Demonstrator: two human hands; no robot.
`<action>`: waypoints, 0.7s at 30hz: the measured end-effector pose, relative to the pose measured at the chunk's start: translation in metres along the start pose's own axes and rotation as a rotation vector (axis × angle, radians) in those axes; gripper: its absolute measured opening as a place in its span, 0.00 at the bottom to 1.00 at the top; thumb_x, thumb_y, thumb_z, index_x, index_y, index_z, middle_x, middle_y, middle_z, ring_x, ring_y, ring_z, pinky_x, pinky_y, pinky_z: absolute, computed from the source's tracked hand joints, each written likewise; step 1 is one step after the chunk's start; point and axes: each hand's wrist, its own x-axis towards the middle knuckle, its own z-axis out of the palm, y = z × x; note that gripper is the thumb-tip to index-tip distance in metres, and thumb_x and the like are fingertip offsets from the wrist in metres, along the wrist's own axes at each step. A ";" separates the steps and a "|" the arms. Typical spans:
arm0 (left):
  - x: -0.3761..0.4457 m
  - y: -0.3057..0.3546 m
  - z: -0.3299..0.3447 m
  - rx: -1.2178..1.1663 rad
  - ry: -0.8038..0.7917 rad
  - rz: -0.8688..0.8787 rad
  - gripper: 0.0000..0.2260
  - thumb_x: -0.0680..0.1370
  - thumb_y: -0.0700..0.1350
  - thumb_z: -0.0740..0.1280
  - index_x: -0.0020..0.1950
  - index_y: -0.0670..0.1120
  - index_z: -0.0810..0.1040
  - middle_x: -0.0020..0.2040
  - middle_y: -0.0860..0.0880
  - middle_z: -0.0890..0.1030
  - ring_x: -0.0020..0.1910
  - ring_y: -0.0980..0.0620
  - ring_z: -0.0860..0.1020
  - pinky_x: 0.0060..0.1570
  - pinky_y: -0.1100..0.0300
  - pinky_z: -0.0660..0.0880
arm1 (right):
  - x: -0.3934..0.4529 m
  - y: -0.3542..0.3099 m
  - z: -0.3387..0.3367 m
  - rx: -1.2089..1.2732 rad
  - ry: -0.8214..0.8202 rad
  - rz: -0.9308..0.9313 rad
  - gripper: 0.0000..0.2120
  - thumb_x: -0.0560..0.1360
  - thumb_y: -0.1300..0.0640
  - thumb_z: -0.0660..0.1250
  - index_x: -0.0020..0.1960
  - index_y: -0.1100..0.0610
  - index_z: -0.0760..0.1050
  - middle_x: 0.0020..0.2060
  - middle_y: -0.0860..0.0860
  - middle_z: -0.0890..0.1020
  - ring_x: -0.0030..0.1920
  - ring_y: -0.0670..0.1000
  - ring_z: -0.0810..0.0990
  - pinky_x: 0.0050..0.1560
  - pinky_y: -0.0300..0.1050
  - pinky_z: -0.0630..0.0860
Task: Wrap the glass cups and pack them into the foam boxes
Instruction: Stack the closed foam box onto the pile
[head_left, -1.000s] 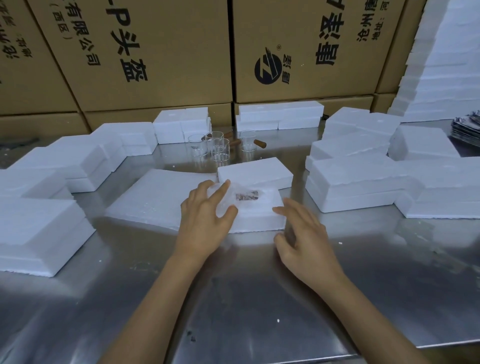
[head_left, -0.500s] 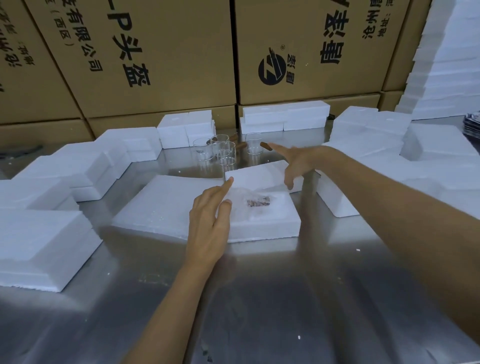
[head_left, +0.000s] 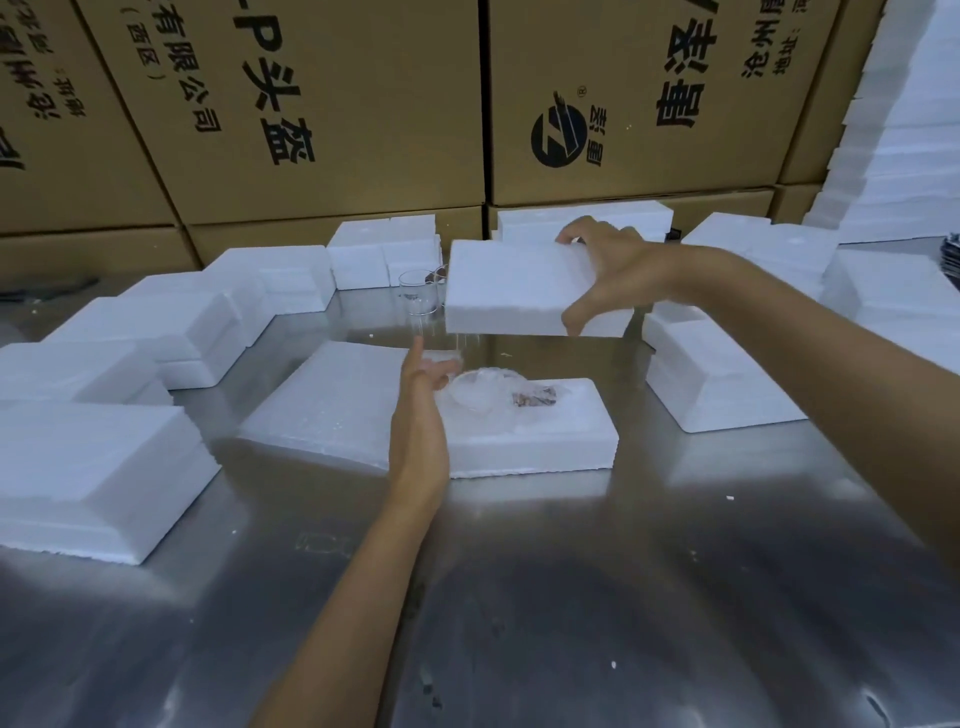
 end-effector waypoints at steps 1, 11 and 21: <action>0.002 0.002 -0.001 -0.082 0.023 -0.020 0.26 0.73 0.69 0.54 0.66 0.63 0.76 0.68 0.61 0.76 0.69 0.54 0.72 0.68 0.54 0.67 | -0.010 -0.006 -0.002 0.035 -0.030 -0.019 0.45 0.58 0.43 0.78 0.68 0.36 0.56 0.57 0.44 0.66 0.56 0.50 0.68 0.47 0.46 0.71; 0.002 -0.001 -0.008 -0.148 -0.049 0.048 0.28 0.75 0.62 0.60 0.76 0.60 0.66 0.64 0.67 0.72 0.62 0.66 0.72 0.59 0.65 0.69 | -0.041 0.000 0.052 0.045 -0.219 -0.073 0.44 0.60 0.45 0.79 0.70 0.40 0.59 0.65 0.43 0.65 0.66 0.48 0.64 0.64 0.51 0.72; 0.011 -0.008 -0.012 -0.041 -0.088 -0.019 0.16 0.82 0.46 0.60 0.69 0.56 0.72 0.63 0.56 0.78 0.64 0.52 0.76 0.68 0.52 0.71 | -0.037 0.003 0.059 0.007 -0.241 -0.025 0.43 0.60 0.43 0.78 0.68 0.40 0.59 0.59 0.40 0.68 0.63 0.47 0.67 0.61 0.48 0.71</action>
